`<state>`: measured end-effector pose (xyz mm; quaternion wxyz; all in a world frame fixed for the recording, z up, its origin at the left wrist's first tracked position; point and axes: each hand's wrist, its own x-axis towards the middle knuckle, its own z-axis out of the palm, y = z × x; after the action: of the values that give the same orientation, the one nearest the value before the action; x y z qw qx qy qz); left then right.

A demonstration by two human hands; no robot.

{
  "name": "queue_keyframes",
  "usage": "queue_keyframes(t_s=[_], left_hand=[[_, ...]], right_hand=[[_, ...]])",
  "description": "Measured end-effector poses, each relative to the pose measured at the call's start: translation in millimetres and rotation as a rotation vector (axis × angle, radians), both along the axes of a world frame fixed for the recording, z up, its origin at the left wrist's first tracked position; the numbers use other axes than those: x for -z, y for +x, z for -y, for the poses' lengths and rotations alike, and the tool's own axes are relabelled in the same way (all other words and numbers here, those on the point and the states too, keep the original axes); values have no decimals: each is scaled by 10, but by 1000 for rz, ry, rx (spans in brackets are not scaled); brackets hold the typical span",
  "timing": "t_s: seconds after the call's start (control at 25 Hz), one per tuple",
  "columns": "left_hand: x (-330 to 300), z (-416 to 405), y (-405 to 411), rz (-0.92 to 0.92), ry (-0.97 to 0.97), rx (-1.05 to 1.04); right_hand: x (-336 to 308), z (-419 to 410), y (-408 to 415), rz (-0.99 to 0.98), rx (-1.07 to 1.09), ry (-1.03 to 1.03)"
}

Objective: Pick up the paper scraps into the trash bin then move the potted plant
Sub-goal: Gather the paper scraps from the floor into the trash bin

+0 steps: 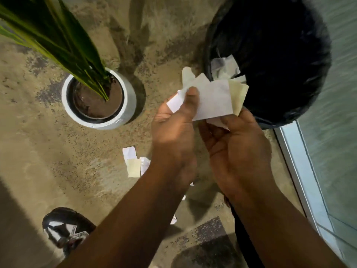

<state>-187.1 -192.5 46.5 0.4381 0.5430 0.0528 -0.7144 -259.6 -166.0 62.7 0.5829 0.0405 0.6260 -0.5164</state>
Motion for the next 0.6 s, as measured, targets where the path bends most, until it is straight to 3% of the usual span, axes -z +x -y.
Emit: queue_keyframes(t_s=[0.12, 0.32, 0.52, 0.6], left_hand=[[-144, 222, -442, -127, -22, -22], [-164, 465, -864, -159, 50, 94], [-335, 494, -1264, -42, 77, 268], [-280, 533, -1314, -60, 149, 173]], right_hand=[[-109, 149, -285, 72, 102, -111], [-131, 315, -772, 112, 219, -127], [-94, 407, -998, 155, 313, -78], [-83, 431, -1051, 183, 354, -37]])
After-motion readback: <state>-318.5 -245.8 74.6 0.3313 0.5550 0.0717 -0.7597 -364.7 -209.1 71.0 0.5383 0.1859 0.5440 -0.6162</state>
